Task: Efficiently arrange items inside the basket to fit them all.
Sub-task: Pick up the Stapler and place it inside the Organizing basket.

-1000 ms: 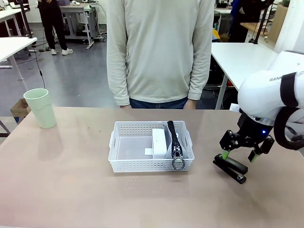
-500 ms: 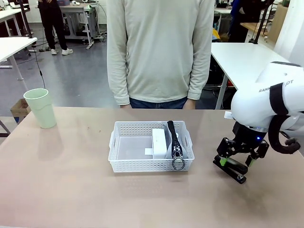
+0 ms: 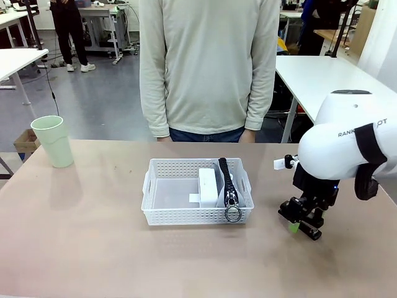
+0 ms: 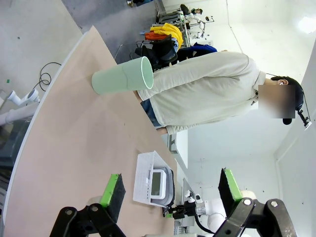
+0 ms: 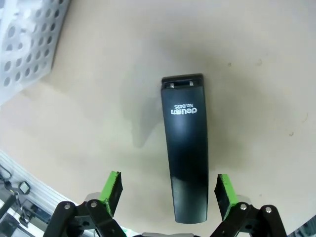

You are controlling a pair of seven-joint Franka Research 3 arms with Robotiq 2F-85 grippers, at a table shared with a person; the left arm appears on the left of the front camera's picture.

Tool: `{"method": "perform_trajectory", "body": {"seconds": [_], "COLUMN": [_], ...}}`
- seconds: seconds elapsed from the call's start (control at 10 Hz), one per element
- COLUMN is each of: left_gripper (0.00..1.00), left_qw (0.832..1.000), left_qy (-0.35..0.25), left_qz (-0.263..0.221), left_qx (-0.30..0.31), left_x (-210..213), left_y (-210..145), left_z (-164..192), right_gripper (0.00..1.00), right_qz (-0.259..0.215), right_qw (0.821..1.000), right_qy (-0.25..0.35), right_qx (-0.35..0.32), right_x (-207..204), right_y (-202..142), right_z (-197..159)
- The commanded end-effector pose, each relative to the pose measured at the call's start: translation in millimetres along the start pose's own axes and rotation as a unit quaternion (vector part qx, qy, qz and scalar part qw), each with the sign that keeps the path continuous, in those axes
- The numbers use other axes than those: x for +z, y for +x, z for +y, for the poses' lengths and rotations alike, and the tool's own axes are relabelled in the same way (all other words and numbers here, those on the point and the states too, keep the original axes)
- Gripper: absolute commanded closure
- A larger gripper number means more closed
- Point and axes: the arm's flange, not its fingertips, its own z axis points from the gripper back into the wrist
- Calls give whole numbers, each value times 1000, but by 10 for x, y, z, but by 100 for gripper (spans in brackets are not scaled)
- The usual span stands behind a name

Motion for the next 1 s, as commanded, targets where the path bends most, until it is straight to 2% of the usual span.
{"method": "perform_trajectory", "body": {"seconds": [0.0, 0.4, 0.5, 0.9], "left_gripper": [0, 0, 0, 0], "left_qw": [1000, 1000, 1000, 1000], "left_qy": [-9, -9, -9, -9], "left_qz": [-3, -3, -3, -3], "left_qx": [1, 1, 1, 1], "left_x": [11, 11, 11, 11], "left_y": [3, 3, 3, 3], "left_z": [-13, -13, -13, -13], "right_gripper": [0, 0, 0, 0], "right_qz": [-19, -59, -69, -35], "right_qw": [1000, 998, 997, 998], "right_qy": [6, -9, -14, -34], "right_qx": [22, 32, 18, 30], "right_x": [-2, 4, -13, -211], "right_y": [7, 15, 52, 204], "right_z": [-103, -133, -180, -220]}}
